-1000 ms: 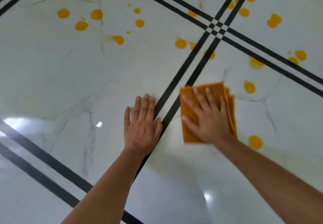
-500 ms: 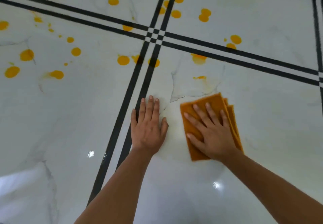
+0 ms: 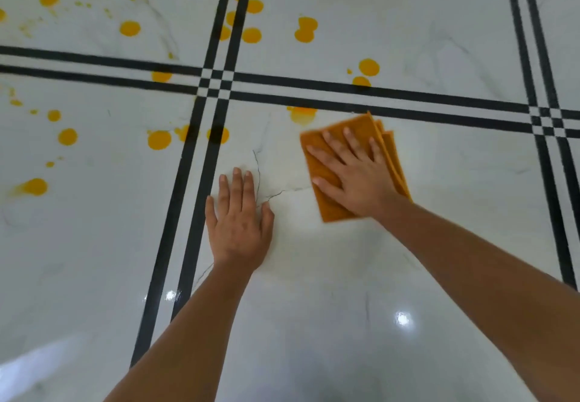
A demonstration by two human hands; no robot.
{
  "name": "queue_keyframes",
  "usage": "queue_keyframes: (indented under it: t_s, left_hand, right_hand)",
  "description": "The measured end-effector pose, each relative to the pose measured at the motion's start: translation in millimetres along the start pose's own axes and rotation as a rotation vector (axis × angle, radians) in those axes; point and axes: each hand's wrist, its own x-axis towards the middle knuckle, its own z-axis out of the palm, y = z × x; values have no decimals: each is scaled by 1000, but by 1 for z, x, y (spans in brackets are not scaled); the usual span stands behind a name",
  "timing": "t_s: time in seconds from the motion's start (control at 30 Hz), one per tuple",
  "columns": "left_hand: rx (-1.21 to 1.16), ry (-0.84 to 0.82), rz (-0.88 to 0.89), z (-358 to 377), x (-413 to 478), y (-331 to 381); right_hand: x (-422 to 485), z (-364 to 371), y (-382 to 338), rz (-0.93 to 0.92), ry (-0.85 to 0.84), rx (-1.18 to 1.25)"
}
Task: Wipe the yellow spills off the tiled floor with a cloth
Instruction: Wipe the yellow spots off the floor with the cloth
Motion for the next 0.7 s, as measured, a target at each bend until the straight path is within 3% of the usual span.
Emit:
queue_keyframes:
  t_s: [0.1,0.2,0.37,0.47,0.53,0.7]
  left_hand:
    - [-5,-40,-23,-16,-1,21]
    - [-11,-43,-27,-38,3,55]
    - [-152,-41,41,-44,36,141]
    - [-134,-142,108,-27,66,175]
    - [-66,-186,136,-10,84,175]
    - [45,-44,110,-12,166,142]
  right_hand:
    - [36,-18,2,68,-110,188]
    - [8,-35,18,180,-62,395]
    - [-18,-49,54,391,-58,334]
    - [-3,-54,71,437,-46,314]
    - [7,-50,80,429,-39,280]
    - [28,-38,98,366,10,215]
